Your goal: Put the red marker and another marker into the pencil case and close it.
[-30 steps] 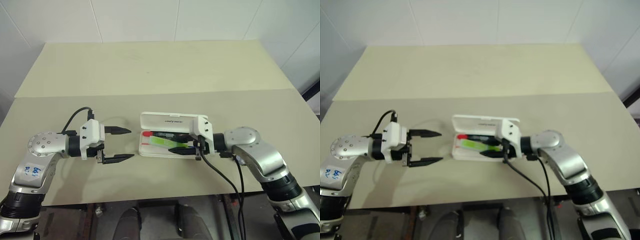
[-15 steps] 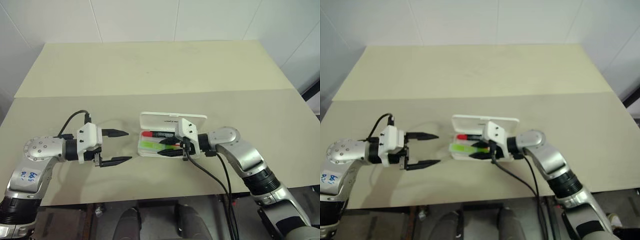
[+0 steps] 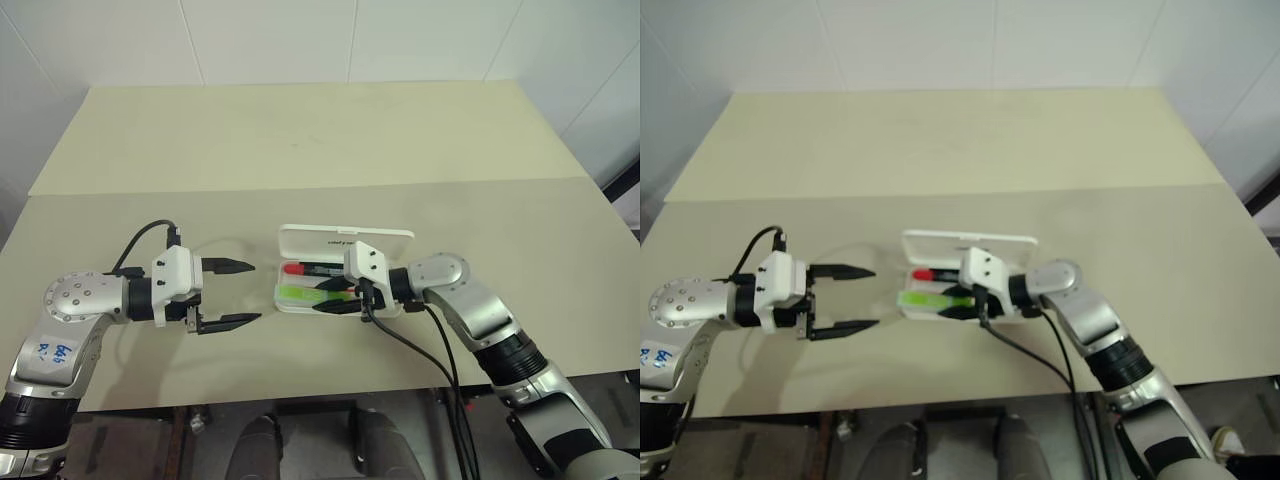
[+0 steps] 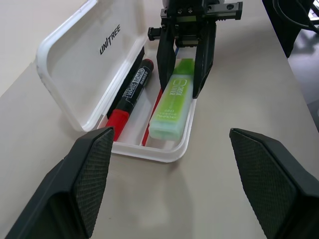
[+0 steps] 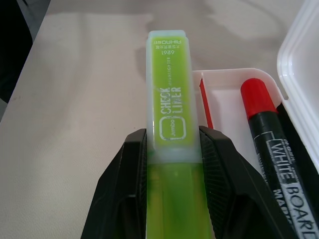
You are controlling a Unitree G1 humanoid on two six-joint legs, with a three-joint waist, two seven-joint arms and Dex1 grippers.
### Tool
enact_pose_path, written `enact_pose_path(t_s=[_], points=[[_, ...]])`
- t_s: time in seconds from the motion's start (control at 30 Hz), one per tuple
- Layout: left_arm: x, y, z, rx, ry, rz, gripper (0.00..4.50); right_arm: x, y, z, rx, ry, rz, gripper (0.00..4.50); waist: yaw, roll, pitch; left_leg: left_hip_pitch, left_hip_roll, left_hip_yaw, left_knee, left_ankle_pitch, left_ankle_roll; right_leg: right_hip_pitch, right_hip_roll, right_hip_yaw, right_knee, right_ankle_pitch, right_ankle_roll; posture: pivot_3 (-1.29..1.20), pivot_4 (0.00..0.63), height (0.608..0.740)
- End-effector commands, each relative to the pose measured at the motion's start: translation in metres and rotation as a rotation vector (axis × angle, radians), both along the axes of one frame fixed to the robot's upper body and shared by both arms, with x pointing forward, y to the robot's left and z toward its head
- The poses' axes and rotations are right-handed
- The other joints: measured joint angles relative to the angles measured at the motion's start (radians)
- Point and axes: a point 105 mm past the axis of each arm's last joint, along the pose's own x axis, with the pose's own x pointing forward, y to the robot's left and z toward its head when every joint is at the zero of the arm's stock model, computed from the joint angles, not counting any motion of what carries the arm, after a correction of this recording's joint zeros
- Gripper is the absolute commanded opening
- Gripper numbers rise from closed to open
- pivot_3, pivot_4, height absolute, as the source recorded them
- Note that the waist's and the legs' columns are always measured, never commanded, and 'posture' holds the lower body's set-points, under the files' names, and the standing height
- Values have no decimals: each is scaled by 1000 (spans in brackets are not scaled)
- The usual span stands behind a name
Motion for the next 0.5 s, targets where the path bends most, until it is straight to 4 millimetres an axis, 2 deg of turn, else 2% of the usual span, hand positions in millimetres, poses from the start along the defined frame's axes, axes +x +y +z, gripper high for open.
enact_pose_path(t_s=[0.03, 0.23, 0.5], points=[[-2, -5, 11, 7, -57, -23, 3950, 1, 2, 10, 20, -33, 18, 2133, 0, 0, 0, 0, 0, 0, 0, 0, 0, 0, 0, 0, 0, 0, 0, 0, 150, 740], [-1, -7, 12, 6, -58, -26, 3950, -2, 6, 20, 65, -37, 45, 4284, 0, 0, 0, 0, 0, 0, 0, 0, 0, -1, 1, 0, 1, 0, 0, 0, 150, 740], [-2, -8, 12, 5, -57, -35, 3950, -11, 8, 43, 146, -37, 84, 4284, 0, 0, 0, 0, 1, 0, 0, 0, 0, -1, 1, 0, 1, 0, 0, 0, 150, 740]])
